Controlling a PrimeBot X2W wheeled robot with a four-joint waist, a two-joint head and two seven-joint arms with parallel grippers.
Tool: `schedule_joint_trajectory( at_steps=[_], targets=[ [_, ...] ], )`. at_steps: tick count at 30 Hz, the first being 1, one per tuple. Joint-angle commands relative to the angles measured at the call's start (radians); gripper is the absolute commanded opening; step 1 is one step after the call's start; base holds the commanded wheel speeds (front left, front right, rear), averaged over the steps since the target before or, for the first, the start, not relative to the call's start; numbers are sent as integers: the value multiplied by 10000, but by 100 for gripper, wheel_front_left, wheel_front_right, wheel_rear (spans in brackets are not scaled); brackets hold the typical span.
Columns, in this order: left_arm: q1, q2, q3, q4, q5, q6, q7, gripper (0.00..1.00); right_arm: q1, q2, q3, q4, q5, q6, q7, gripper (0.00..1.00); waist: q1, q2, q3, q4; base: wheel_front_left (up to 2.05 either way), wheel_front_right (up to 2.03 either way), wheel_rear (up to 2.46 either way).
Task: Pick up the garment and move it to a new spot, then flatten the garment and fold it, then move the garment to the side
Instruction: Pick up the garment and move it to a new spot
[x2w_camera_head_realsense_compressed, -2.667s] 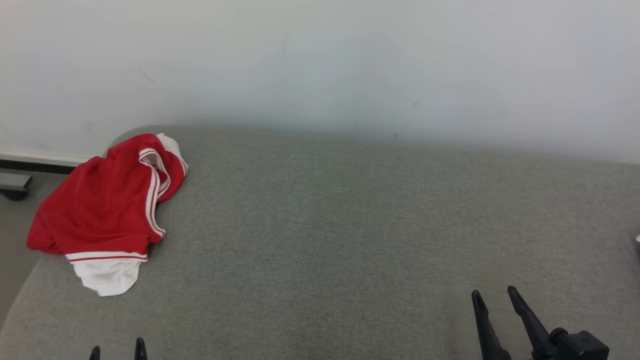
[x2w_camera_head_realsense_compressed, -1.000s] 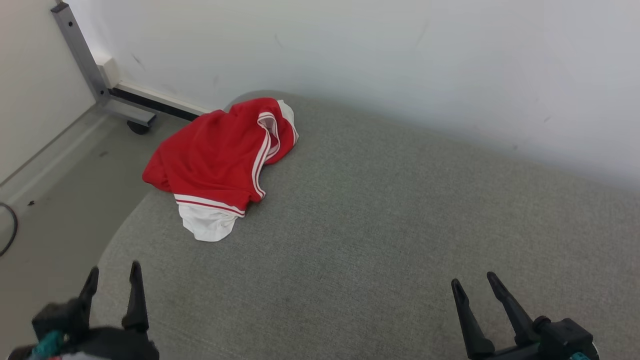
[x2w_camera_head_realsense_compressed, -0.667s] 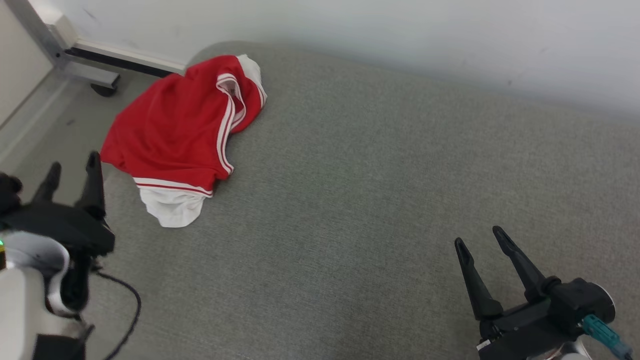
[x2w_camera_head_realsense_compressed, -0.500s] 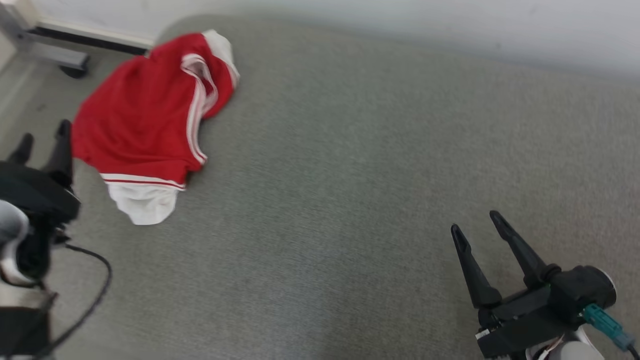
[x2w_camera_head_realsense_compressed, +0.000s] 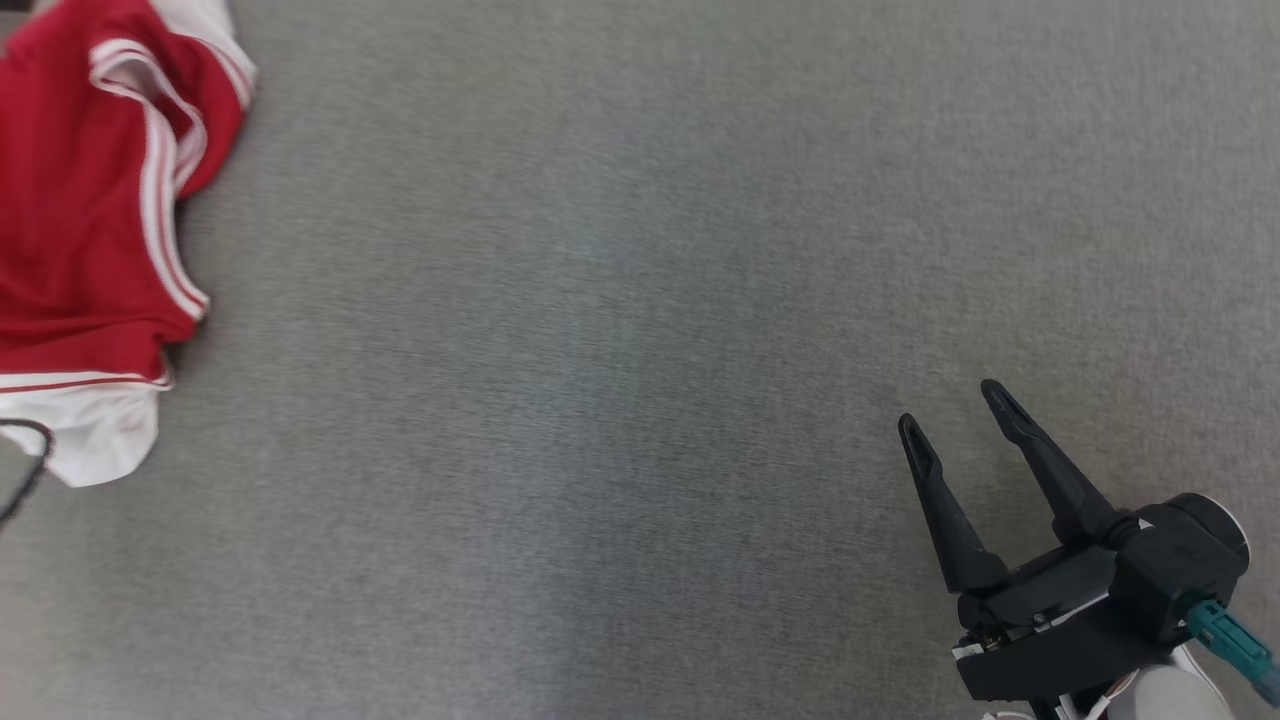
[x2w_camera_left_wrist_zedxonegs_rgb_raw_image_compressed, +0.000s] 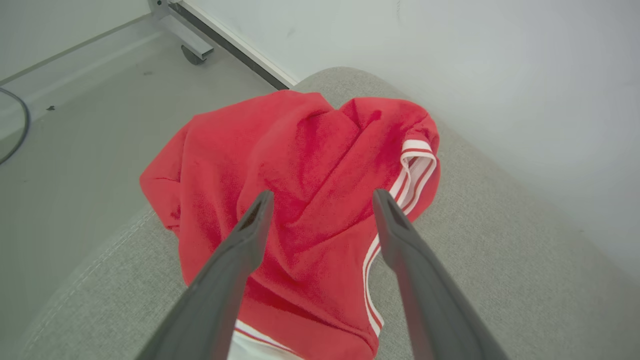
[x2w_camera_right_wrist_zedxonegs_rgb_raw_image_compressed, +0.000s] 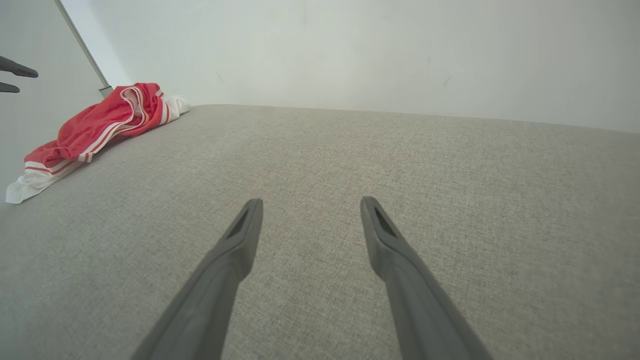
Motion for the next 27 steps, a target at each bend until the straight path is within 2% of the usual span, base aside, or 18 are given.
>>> schedule_joint_trajectory(
  at_steps=[1, 9, 17, 18, 19, 27],
  targets=[
    [-253, 113, 116, -129, -164, 146, 169, 100, 33, -18, -26, -89, -79, -24, -9, 100, -1, -2, 697, -663, 0, 0, 0],
    [75, 534, 113, -522, 77, 1217, 1629, 100, 183, -4, -251, -488, -166, -24, -64, 100, -1, -2, 1275, -1054, 0, 0, 0],
    [649, 646, -170, -694, 429, 1810, 2385, 100, 82, 57, -262, -564, -181, -24, -88, 100, -1, -2, 1312, -1165, 0, 0, 0],
    [700, 665, -174, -747, 468, 1881, 2435, 59, 56, 73, -244, -550, -182, -24, -83, 100, -1, -2, 1298, -1177, 0, 0, 0],
    [784, 697, -200, -765, 522, 1909, 2492, 0, 35, 89, -216, -522, -178, -24, -86, 100, -1, -2, 1261, -1192, 0, 0, 0],
    [1113, 855, -252, -1056, 305, 1595, 2692, 0, -51, 228, -178, -250, -81, -24, -241, 100, -1, -2, 642, -1134, 0, 0, 0]
  ],
)
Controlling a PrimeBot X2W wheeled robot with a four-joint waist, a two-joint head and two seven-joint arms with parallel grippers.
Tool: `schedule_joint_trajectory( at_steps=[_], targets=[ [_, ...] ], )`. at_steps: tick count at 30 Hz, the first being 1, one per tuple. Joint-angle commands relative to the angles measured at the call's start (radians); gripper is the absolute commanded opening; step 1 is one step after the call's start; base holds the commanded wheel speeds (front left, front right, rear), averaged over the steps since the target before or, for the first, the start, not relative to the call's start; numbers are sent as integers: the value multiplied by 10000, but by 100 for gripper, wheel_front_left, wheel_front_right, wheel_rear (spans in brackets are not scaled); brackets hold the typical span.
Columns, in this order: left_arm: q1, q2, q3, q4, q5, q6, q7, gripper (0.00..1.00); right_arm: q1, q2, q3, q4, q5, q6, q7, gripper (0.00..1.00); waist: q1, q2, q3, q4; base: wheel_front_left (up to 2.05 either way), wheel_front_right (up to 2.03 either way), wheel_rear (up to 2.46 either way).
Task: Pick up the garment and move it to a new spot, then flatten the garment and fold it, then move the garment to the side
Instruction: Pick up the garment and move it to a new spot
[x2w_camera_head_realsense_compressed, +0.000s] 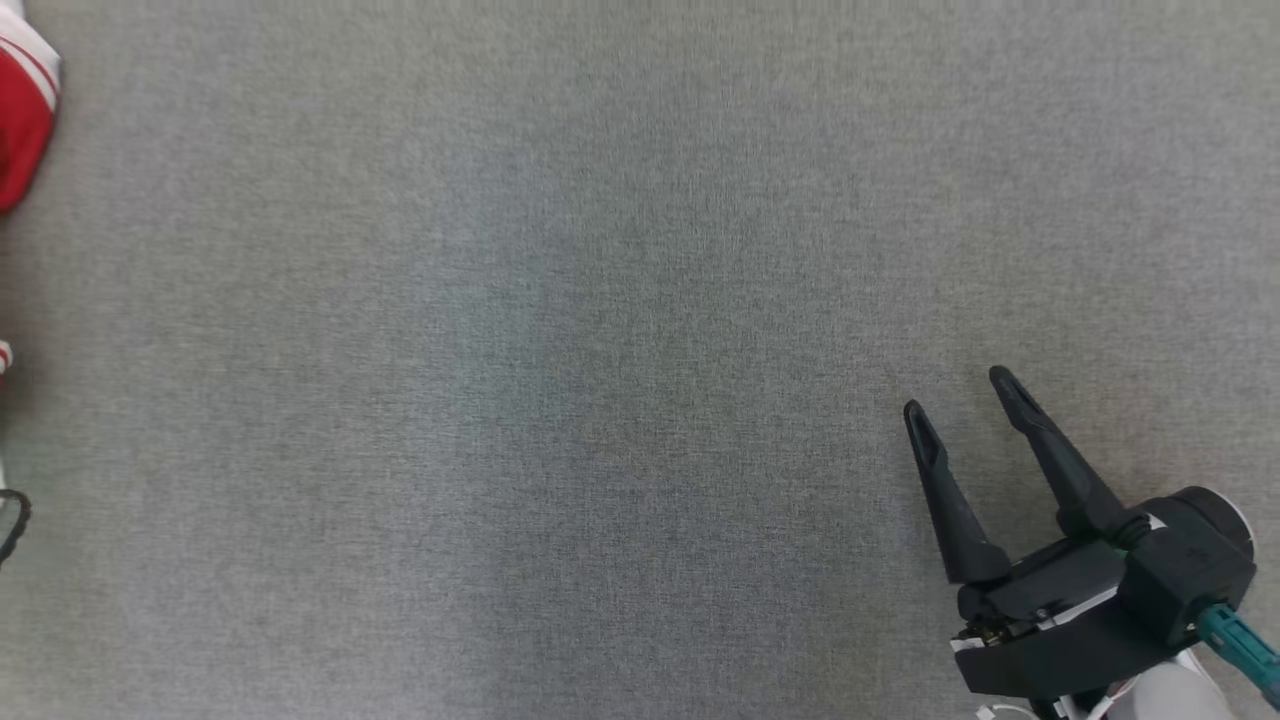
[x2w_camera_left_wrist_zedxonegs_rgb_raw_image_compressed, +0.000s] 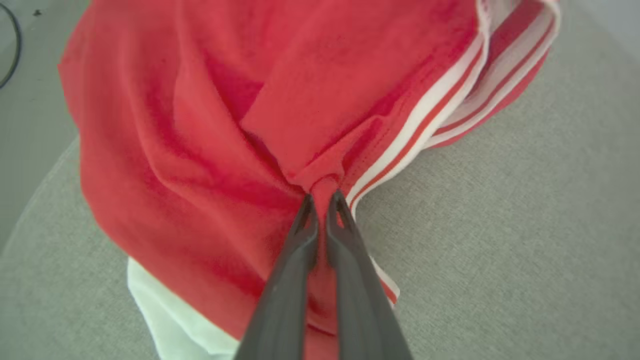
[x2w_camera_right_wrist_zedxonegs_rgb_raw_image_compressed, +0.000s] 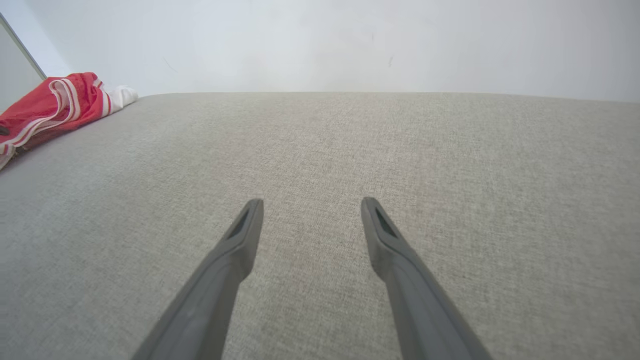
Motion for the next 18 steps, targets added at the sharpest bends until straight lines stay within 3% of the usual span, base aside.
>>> schedule_joint_trajectory(
  at_steps=[1, 8, 18],
  targets=[
    [133, 182, -12, -52, -21, -149, -73, 0, -67, 94, 44, 83, 77, -24, -87, 100, 0, -1, -385, 68, 0, 0, 0],
    [-144, 805, -96, -281, 100, -915, -494, 0, -34, 401, 232, 709, 300, -24, -364, 100, 0, -1, -1714, 119, 0, 0, 0],
    [-1043, 841, -937, -1003, 5, -1950, -687, 0, 307, 966, 303, 1523, 522, -24, -697, 100, 0, -1, -3858, 103, 0, 0, 0]
  ],
)
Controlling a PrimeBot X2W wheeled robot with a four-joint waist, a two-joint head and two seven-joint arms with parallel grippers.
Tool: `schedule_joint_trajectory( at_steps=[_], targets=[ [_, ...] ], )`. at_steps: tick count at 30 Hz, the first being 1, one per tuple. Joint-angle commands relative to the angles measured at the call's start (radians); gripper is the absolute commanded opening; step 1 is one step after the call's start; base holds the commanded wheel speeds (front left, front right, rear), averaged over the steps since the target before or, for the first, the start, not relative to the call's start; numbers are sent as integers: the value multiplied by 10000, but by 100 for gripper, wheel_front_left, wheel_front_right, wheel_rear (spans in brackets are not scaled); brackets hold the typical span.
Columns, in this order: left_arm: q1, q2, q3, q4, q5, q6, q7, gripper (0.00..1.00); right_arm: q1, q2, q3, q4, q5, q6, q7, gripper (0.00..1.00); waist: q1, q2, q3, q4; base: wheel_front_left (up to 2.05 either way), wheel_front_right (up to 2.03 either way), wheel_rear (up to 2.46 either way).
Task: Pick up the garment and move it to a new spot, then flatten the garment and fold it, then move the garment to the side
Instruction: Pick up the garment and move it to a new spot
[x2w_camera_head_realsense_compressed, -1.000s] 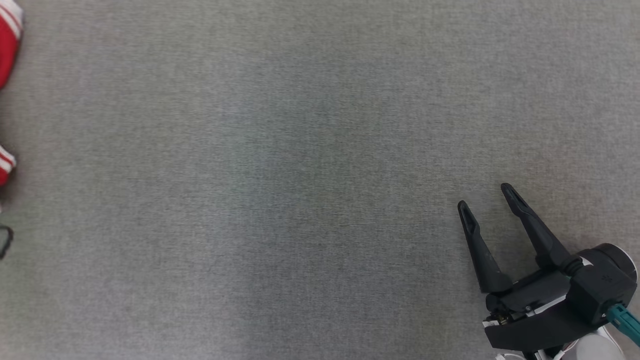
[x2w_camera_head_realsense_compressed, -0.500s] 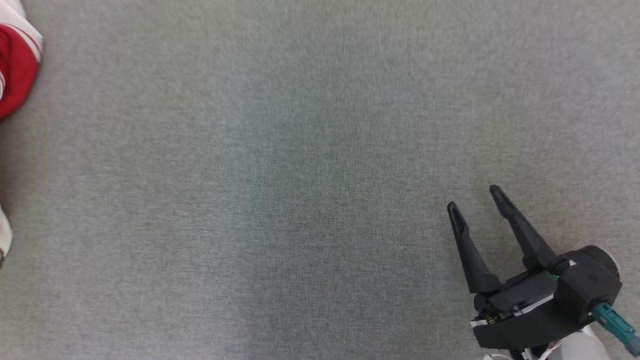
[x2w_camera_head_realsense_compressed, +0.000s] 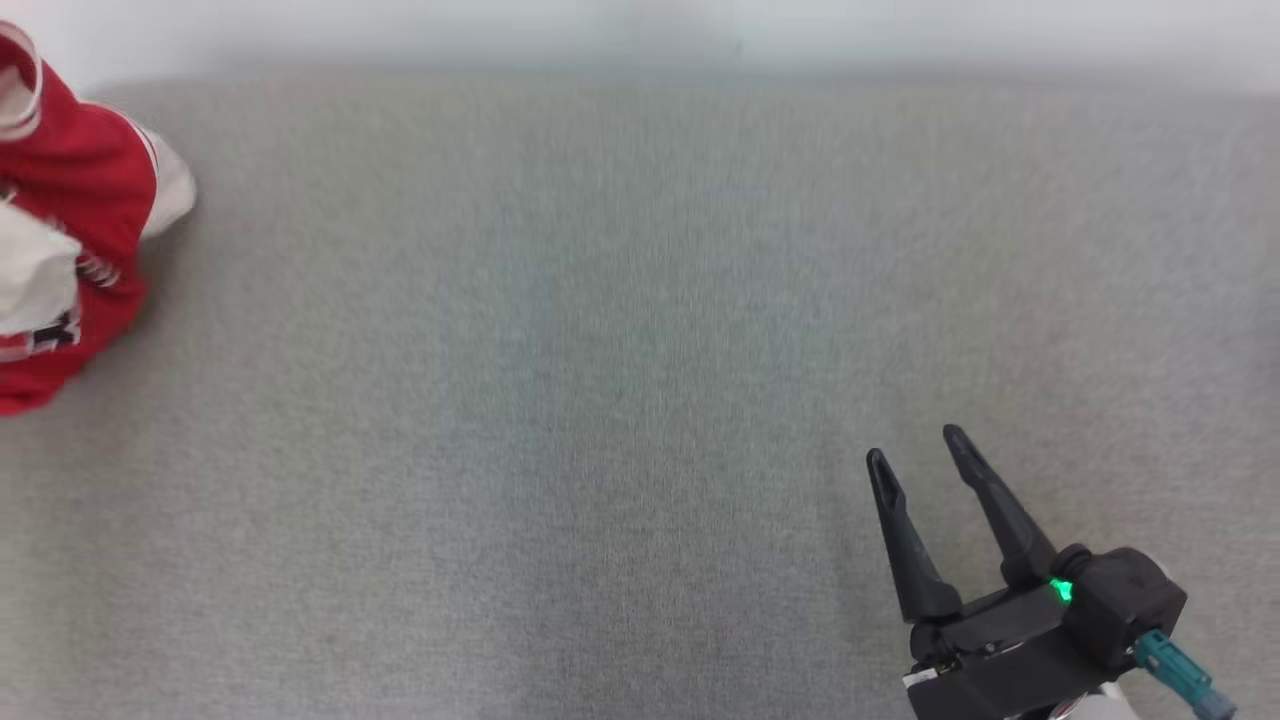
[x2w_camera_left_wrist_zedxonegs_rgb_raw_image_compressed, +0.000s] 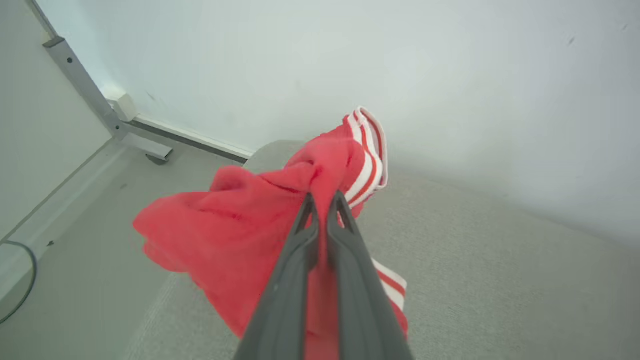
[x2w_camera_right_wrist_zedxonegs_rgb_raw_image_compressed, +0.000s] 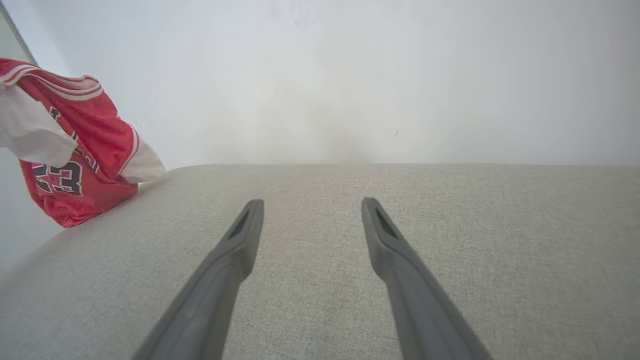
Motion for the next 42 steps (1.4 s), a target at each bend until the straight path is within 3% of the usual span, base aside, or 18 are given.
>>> schedule_joint_trajectory(
  at_steps=[1, 11, 21, 31, 42],
  targets=[
    [-262, -124, -241, -285, 51, -109, 17, 0, 179, 137, 20, 71, 45, -24, -76, 100, 2, 2, -1306, -52, 0, 0, 0],
    [-1239, -1351, -1606, -1704, -243, -267, 378, 0, 699, 540, -101, 288, 65, -24, -140, 100, 2, 2, -2502, -785, 0, 0, 0],
    [-1689, -2632, -2738, -2664, -642, -402, 477, 0, 761, 644, 7, 201, 63, -24, -151, 100, 2, 2, -2643, -2334, 0, 0, 0],
    [-1357, -3020, -3486, -2286, -303, -552, 189, 0, 519, 722, 196, 157, 151, -24, -136, 100, 2, 2, -2334, -3682, 0, 0, 0],
    [249, -3677, -4017, -964, -355, -750, -854, 0, 222, 858, 289, 78, 206, -24, -137, 100, 2, 2, -1773, -4150, 0, 0, 0]
  ],
)
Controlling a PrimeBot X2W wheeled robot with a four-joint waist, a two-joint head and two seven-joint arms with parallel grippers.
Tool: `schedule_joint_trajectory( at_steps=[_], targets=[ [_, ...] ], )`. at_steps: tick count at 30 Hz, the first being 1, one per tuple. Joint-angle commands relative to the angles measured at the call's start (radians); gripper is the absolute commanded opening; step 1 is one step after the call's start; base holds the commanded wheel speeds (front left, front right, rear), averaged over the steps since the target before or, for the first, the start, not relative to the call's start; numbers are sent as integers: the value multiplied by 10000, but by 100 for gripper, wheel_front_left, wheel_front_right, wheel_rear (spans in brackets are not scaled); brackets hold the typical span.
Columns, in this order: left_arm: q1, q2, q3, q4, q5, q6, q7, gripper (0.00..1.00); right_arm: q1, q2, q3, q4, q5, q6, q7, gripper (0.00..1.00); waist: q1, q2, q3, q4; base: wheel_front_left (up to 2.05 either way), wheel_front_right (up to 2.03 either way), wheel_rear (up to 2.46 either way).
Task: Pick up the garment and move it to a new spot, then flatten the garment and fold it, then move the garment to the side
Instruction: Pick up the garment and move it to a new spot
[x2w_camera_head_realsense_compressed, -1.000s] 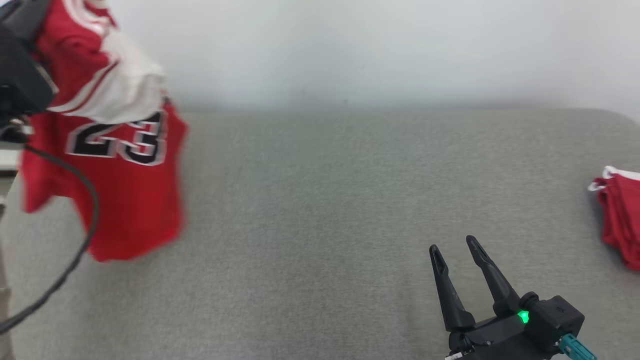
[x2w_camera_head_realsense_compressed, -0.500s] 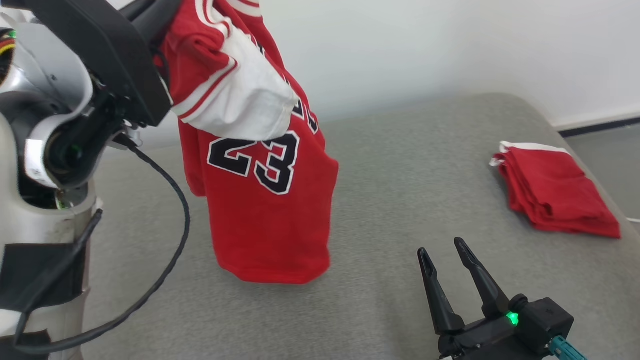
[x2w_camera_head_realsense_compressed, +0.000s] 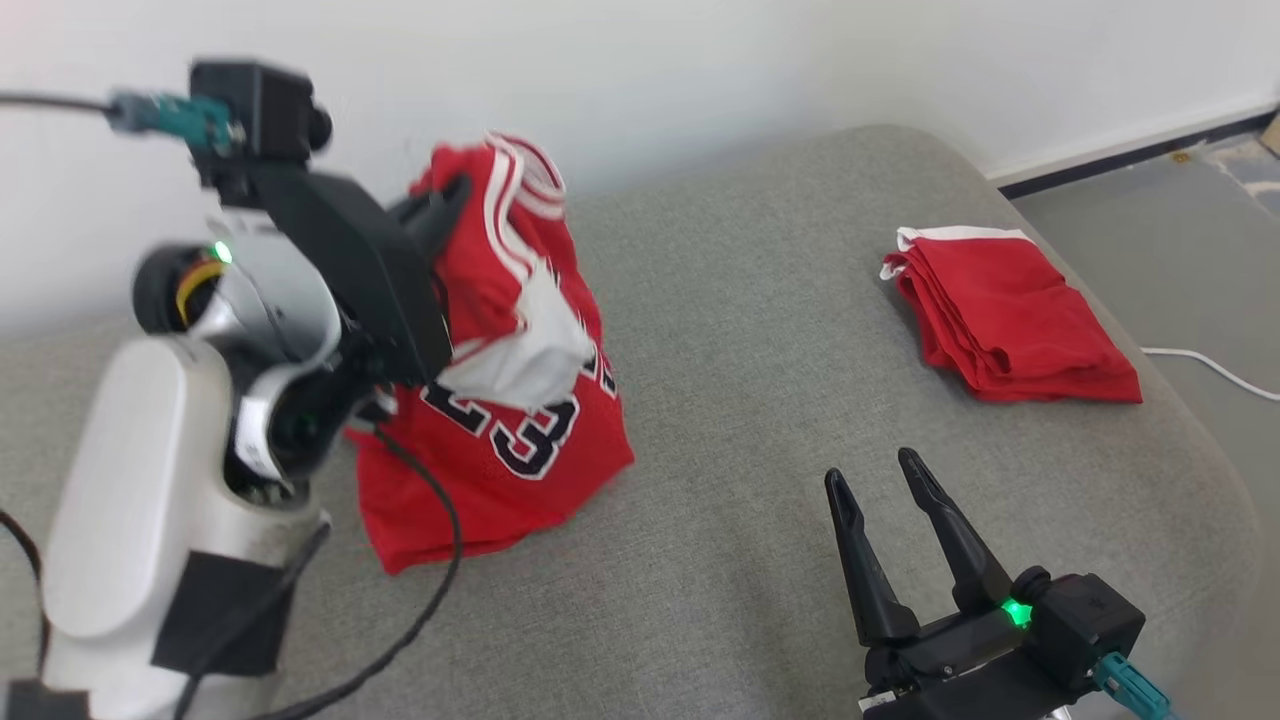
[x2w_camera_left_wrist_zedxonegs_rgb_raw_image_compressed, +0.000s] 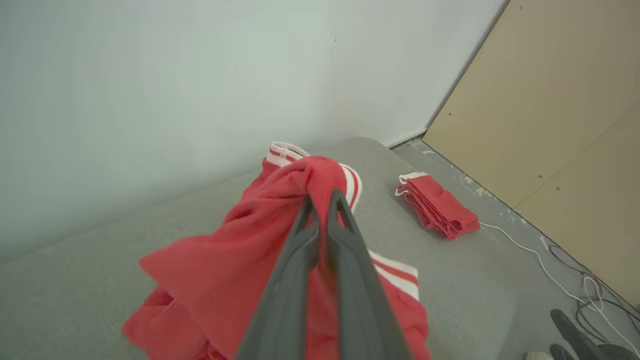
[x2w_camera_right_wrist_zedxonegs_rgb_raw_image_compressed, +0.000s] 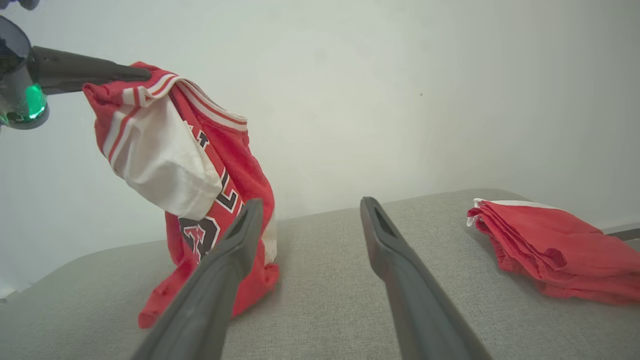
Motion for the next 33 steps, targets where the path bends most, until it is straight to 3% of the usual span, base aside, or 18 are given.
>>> schedule_joint_trajectory(
  at_steps=[1, 13, 14, 15, 16, 25, 33],
  targets=[
    [342, -134, 8, 159, 28, -25, -247, 0, -60, 31, 13, -23, 15, -24, 0, 100, -1, -1, 135, -98, 0, 0, 0],
    [2357, -879, -383, 2983, 493, 107, -2596, 0, -192, -128, 239, 85, 16, -24, -1, 100, -1, -1, 230, -1, 0, 0, 0],
    [2436, -908, -483, 3266, 667, 154, -2841, 4, -197, -138, 272, 93, 23, -24, -1, 100, -1, -1, 226, 10, 0, 0, 0],
    [2499, -941, -584, 3514, 802, 146, -3065, 62, -194, -151, 293, 106, 30, -24, -1, 100, -1, -1, 216, 26, 0, 0, 0],
    [2516, -980, -657, 3737, 904, 135, -3277, 100, -182, -169, 322, 124, 45, -24, -1, 100, -1, -1, 209, 43, 0, 0, 0],
    [2524, -1088, -1106, 3854, 1561, -67, -5498, 100, 226, -351, -4, 169, 59, -24, -1, 100, -1, -1, -169, 717, 0, 0, 0],
    [4005, -914, -954, 2292, 2176, 594, -7800, 100, 679, -377, -313, 138, 68, -24, -1, 100, -1, -1, -698, 1618, 0, 0, 0]
  ],
)
